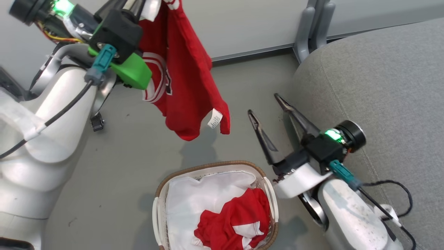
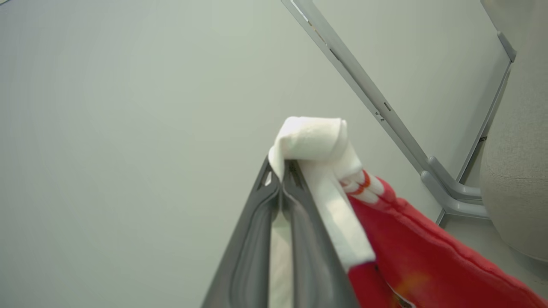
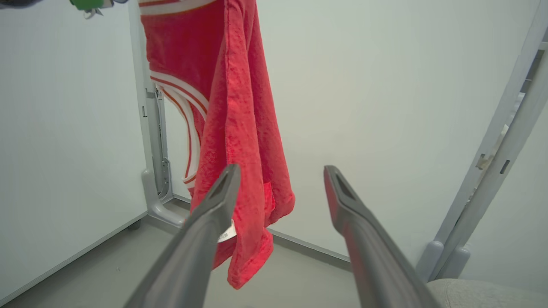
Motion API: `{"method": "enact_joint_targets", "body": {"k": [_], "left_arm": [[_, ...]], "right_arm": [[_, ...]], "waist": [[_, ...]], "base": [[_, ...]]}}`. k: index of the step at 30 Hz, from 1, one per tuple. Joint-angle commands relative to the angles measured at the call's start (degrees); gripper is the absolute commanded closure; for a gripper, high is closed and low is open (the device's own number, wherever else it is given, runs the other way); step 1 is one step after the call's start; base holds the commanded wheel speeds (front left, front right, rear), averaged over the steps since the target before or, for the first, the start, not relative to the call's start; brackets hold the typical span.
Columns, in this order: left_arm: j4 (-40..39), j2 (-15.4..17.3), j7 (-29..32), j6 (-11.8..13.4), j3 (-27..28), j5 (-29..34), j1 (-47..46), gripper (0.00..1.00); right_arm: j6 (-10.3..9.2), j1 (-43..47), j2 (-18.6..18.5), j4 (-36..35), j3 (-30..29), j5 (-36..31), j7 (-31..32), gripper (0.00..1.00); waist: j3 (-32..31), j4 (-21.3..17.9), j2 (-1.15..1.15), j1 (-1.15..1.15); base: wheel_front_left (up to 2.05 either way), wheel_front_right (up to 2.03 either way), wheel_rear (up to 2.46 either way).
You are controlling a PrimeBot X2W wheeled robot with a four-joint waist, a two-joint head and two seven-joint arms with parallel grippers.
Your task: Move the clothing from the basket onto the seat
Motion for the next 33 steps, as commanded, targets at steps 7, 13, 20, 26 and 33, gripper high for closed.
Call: {"method": "enact_joint_targets", "body": {"k": [7, 13, 20, 26, 33], "left_arm": [[-1.0, -2.6, 0.3, -0.1, -4.3, -0.8, -2.8, 1.0], [-4.5, -3.8, 1.0, -0.1, -8.5, -2.2, -3.7, 1.0], [-9.4, -3.6, 1.0, -0.1, -12.0, -3.6, -3.4, 1.0], [-12.6, -3.2, 1.5, -0.1, -13.1, -4.9, -1.8, 1.0], [-12.3, -1.8, 1.1, 1.5, -12.2, -6.9, 1.7, 1.0]], "right_arm": [[-0.06, -7.5, -0.2, 5.9, 5.1, 0.8, -0.1, 0.0], [-0.06, -11.7, -0.2, 9.5, 4.6, 0.8, -0.1, 0.0], [-0.06, -13.2, -0.3, 12.3, 4.1, 1.5, -0.1, 0.0], [-0.06, -14.5, -0.2, 16.9, 6.7, 3.0, -0.1, 0.68], [-0.06, -14.4, -0.3, 17.6, 7.2, 4.2, -0.1, 1.0]], "waist": [[-0.6, 2.9, 0.0, 0.01], [-1.3, 5.6, 0.0, 0.01], [-2.1, 7.9, 0.0, 0.01], [-2.7, 8.8, 0.0, 0.01], [-3.2, 8.4, 0.0, 0.01]], "base": [[0.0, 0.0, 0.0], [0.0, 0.0, 0.0], [0.0, 0.0, 0.0], [0.0, 0.0, 0.0], [0.0, 0.0, 0.0]]}}
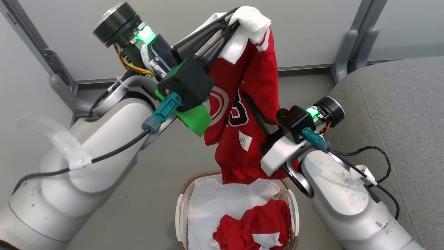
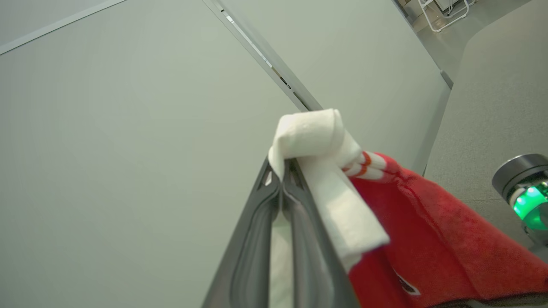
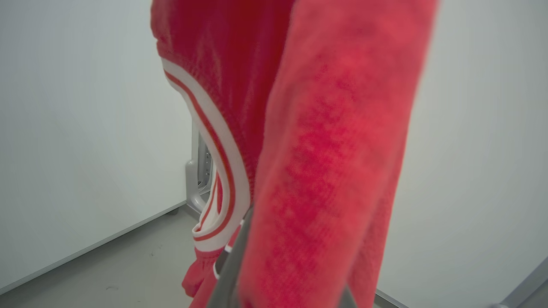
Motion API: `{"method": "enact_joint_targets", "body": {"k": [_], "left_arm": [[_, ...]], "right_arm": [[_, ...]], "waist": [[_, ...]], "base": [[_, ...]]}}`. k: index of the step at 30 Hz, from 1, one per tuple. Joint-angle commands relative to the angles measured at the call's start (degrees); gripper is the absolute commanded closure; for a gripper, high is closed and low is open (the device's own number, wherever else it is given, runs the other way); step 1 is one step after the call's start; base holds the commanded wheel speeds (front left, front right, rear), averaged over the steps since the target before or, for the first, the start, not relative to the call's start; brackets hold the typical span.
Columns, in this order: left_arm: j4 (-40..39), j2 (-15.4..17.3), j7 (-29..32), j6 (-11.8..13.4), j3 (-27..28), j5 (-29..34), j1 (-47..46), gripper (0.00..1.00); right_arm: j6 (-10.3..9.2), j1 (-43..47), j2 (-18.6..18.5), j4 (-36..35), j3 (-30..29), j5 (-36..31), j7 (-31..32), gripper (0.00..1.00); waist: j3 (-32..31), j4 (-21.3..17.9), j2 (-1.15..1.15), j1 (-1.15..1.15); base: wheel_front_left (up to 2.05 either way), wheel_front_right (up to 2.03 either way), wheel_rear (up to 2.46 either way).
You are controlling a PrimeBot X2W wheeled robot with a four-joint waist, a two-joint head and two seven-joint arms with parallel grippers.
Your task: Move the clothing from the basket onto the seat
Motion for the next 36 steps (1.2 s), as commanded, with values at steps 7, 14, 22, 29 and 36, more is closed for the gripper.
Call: {"method": "enact_joint_targets", "body": {"k": [7, 14, 22, 29, 36], "left_arm": [[4.0, 0.8, -4.8, 4.2, 3.2, -5.3, 9.0, 0.72], [10.2, -2.0, -7.9, 6.1, 6.8, -12.8, 19.5, 0.0], [13.3, -5.2, -8.3, 3.7, 9.9, -14.2, 28.4, 0.0], [12.8, -8.0, -8.2, 2.1, 14.9, -12.1, 34.6, 0.0], [11.5, -11.4, -8.2, 1.0, 19.6, -9.1, 38.6, 0.0]], "right_arm": [[-0.06, 1.9, -0.3, -0.6, -1.7, 0.9, -0.1, 1.0], [-0.06, 3.7, -0.3, -0.1, -4.0, 1.0, -0.1, 1.0], [-0.06, 5.9, -0.3, -0.4, -6.2, 0.2, -0.1, 1.0], [-0.06, 7.4, -0.2, -0.4, -7.5, -0.3, -0.1, 1.0], [-0.06, 7.2, -0.3, -0.3, -8.9, -0.7, -0.1, 1.0]], "waist": [[-0.7, -1.4, 0.0, 0.0], [-0.9, -2.2, 0.0, 0.0], [-0.5, -2.7, 0.0, 0.0], [-0.1, -3.4, 0.0, 0.0], [0.7, -4.8, 0.0, 0.0]], "base": [[0.0, 0.0, 0.0], [0.0, 0.0, 0.0], [0.0, 0.0, 0.0], [0.0, 0.0, 0.0], [0.0, 0.0, 0.0]]}}
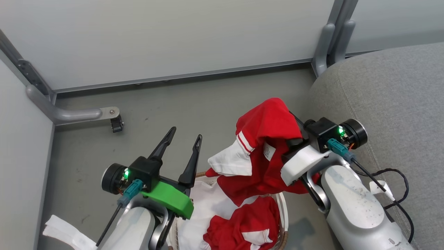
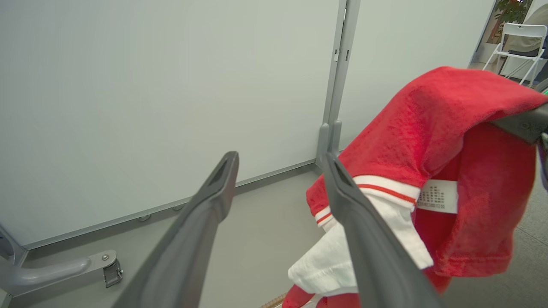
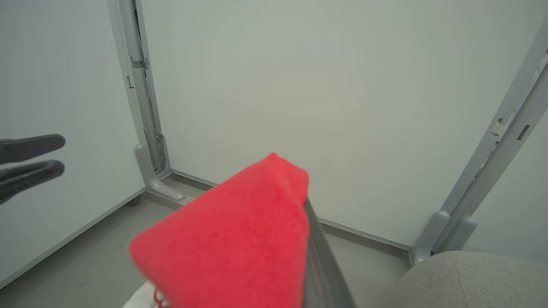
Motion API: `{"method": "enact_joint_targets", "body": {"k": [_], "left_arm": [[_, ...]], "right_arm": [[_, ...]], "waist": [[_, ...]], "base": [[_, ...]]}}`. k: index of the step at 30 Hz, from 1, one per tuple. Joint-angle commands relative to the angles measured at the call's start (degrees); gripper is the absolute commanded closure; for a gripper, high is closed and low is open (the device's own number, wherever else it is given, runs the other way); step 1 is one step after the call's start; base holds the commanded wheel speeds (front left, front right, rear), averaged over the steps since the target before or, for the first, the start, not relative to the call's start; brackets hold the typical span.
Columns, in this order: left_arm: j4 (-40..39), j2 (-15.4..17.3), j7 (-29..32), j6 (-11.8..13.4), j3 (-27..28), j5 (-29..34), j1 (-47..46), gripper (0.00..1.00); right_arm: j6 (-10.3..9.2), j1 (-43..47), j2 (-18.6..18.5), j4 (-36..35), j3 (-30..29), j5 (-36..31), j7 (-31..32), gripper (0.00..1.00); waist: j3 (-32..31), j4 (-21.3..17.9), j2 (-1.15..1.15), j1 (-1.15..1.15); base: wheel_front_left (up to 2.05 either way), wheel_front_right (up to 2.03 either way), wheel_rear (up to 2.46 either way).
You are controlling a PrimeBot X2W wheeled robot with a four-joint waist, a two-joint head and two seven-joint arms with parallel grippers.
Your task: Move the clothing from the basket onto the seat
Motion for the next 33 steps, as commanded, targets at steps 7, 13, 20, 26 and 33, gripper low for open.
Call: {"method": "enact_joint_targets", "body": {"k": [7, 13, 20, 26, 33], "left_arm": [[-1.4, -1.8, 0.0, -1.2, 3.4, 3.6, 1.9, 0.0], [-1.5, -2.5, 0.0, -1.7, 4.8, 5.7, 2.3, 0.0], [-0.9, -2.8, 0.0, -2.1, 5.3, 7.8, 1.9, 0.0], [0.1, -2.8, 0.0, -2.4, 4.1, 8.5, 0.8, 0.0], [1.1, -2.9, 0.0, -2.4, 2.0, 8.7, 0.1, 0.0]], "right_arm": [[-0.06, -1.4, -0.2, -1.0, -2.2, -0.9, -0.1, 1.0], [-0.07, -1.3, -0.2, -2.1, -5.2, -2.2, -0.1, 1.0], [-0.07, 0.7, -0.1, -2.3, -9.4, -3.5, -0.1, 1.0], [-0.07, 1.7, -0.2, -2.3, -12.4, -4.3, -0.1, 1.0], [-0.07, 2.9, -0.2, -2.3, -15.0, -4.8, -0.1, 1.0]], "waist": [[2.0, -5.0, 0.0, 0.0], [3.2, -11.8, 0.0, 0.0], [4.5, -20.3, 0.0, 0.0], [5.9, -25.5, 0.0, 0.0], [7.0, -27.8, 0.0, 0.0]], "base": [[0.0, 0.0, 0.0], [0.0, 0.0, 0.0], [0.0, 0.0, 0.0], [0.0, 0.0, 0.0], [0.0, 0.0, 0.0]]}}
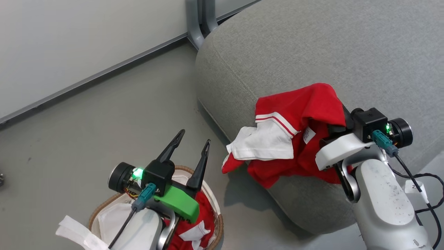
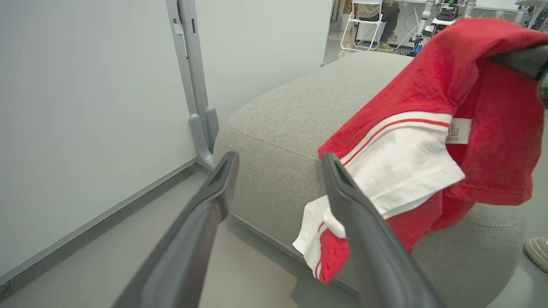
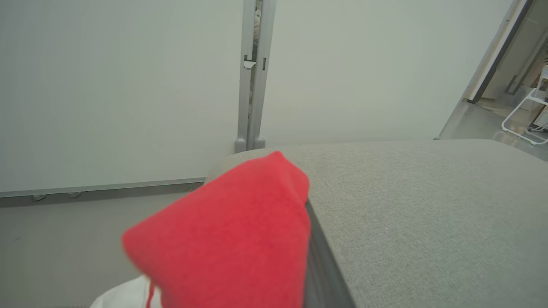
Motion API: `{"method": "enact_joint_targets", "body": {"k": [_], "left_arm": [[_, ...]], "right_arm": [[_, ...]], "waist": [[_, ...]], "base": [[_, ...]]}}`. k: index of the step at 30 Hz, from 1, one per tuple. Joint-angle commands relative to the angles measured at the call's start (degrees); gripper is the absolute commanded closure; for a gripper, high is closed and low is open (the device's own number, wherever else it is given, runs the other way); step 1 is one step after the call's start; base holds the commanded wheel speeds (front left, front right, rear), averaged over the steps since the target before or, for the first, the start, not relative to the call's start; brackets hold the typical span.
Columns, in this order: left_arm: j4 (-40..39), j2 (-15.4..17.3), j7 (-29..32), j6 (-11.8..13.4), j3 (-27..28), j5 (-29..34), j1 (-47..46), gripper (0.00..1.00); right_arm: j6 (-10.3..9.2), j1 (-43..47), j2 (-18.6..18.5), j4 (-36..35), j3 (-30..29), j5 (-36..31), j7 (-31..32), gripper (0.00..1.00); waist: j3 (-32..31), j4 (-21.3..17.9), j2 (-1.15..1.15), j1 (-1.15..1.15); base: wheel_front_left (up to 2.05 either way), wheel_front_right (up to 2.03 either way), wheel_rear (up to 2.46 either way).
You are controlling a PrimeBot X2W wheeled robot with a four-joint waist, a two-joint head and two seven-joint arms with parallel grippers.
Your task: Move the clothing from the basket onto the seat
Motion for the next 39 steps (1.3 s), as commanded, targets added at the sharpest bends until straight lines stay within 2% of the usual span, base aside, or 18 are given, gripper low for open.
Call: {"method": "enact_joint_targets", "body": {"k": [1, 9, 16, 19, 26, 30, 35, 39], "left_arm": [[0.1, 0.1, 0.0, -0.1, -0.3, 0.1, -0.9, 0.0], [-0.6, 0.8, 0.0, -0.1, -3.6, 0.5, -2.8, 0.0], [-2.5, 1.3, 0.0, -0.1, -6.8, 1.7, -7.1, 0.0], [-3.4, 1.4, 0.0, -0.1, -8.5, 2.0, -9.1, 0.0], [-4.4, 1.3, 0.0, -0.2, -11.3, 2.5, -13.6, 0.0], [-4.9, 0.4, 0.0, -0.2, -12.5, 2.5, -15.4, 0.0], [-5.5, -0.3, 0.0, -0.2, -12.7, 2.7, -16.5, 0.0], [-5.7, -0.6, 0.0, -0.2, -12.5, 2.0, -16.8, 0.0]], "right_arm": [[-0.08, 0.9, -0.1, 0.0, -0.2, -0.1, -0.1, 1.0], [-0.08, -2.4, -0.1, -0.2, -1.2, -1.3, -0.1, 1.0], [-0.09, -11.6, -0.1, 0.2, -5.1, -7.7, -0.1, 1.0], [-0.09, -17.7, -0.4, 0.8, -8.7, -11.5, -0.1, 1.0], [-0.09, -33.5, -7.2, 5.4, -16.5, -15.4, -0.1, 1.0], [-0.09, -39.9, -13.8, 8.7, -21.0, -16.7, -0.1, 1.0], [-0.09, -40.8, -18.0, 13.5, -25.8, -18.8, -0.1, 1.0], [-0.08, -36.7, -18.7, 17.0, -27.4, -21.1, -0.1, 1.0]], "waist": [[1.6, -1.8, -0.01, 0.0], [5.0, 0.4, -0.01, 0.0], [11.5, 6.0, -0.01, 0.0], [14.8, 9.0, -0.01, 0.0], [21.6, 15.3, -0.01, 0.0], [24.2, 18.8, -0.01, 0.0], [26.8, 21.6, -0.01, 0.0], [28.2, 22.4, -0.01, 0.0]], "base": [[0.0, 0.0, 0.0], [0.0, 0.0, 0.0], [0.0, 0.0, 0.0], [0.0, 0.0, 0.0], [0.0, 0.0, 0.0], [0.0, 0.0, 0.0], [0.0, 0.0, 0.0], [0.0, 0.0, 0.0]]}}
